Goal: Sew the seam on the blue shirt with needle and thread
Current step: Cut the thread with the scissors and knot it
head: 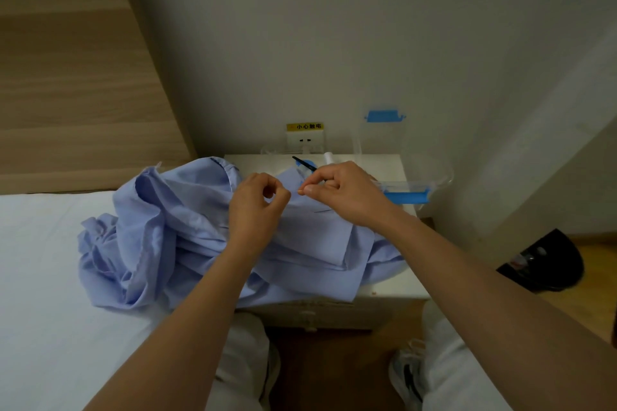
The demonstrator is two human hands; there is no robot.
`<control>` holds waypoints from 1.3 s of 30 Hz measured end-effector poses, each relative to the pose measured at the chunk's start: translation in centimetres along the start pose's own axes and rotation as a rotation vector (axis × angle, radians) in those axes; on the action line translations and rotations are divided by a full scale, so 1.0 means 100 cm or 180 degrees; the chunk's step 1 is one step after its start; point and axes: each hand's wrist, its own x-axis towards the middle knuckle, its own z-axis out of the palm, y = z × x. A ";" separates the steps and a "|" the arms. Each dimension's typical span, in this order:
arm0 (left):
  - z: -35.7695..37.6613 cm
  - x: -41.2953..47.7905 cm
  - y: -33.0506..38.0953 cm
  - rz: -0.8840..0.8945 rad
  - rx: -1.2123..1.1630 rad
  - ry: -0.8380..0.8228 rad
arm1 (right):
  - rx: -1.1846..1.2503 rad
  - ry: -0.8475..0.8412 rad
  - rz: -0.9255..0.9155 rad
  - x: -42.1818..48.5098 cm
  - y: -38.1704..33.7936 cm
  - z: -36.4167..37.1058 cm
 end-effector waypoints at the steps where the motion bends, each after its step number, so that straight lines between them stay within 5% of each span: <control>1: 0.001 0.000 0.000 0.0013 0.0054 0.0033 | -0.0005 -0.0001 -0.0015 0.000 0.000 0.000; 9: 0.000 0.000 0.005 -0.0117 0.0107 -0.0002 | 0.0005 -0.0068 -0.0001 0.001 0.001 0.000; 15: -0.014 0.012 0.027 -0.1731 -0.2808 0.0066 | 0.0268 0.0098 0.0208 0.005 0.011 0.003; 19: -0.029 0.022 0.041 -0.2134 -0.4117 0.0053 | 0.0489 0.0189 0.0304 0.002 0.003 -0.003; 22: -0.040 0.026 0.044 -0.2191 -0.4750 0.0527 | 0.0479 0.0178 0.0337 0.000 -0.009 -0.011; 25: -0.048 0.029 0.043 -0.2074 -0.4638 0.1018 | 0.0583 0.0168 0.0336 -0.003 -0.020 -0.017; 33: -0.060 0.029 0.042 -0.2004 -0.3972 0.1330 | 0.0854 0.0285 0.0215 -0.021 -0.048 -0.036; 39: -0.061 0.014 0.032 -0.1857 -0.2752 0.0707 | 0.0798 0.0303 0.0258 -0.035 -0.061 -0.042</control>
